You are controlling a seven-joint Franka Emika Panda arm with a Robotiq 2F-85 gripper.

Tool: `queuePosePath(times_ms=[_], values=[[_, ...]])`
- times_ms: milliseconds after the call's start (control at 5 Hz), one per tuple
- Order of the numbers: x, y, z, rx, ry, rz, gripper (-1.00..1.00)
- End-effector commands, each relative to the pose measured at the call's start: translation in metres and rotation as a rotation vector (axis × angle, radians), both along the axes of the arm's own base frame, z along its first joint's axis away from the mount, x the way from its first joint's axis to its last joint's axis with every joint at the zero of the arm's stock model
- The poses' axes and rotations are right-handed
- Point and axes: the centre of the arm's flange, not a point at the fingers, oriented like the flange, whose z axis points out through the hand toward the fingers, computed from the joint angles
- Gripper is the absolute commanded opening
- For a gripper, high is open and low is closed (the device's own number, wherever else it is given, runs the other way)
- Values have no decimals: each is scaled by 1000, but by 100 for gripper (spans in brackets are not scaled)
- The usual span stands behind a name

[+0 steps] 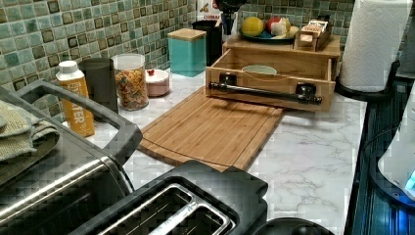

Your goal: Close the drawer.

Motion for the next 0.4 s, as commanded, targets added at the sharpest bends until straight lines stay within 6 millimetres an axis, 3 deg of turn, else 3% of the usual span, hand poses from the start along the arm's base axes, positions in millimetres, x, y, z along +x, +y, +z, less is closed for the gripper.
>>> queuePosePath(times_ms=[200, 400], values=[[-46, -81, 68, -104, -90, -126, -100], [-47, -81, 68, -104, -90, -126, -100]])
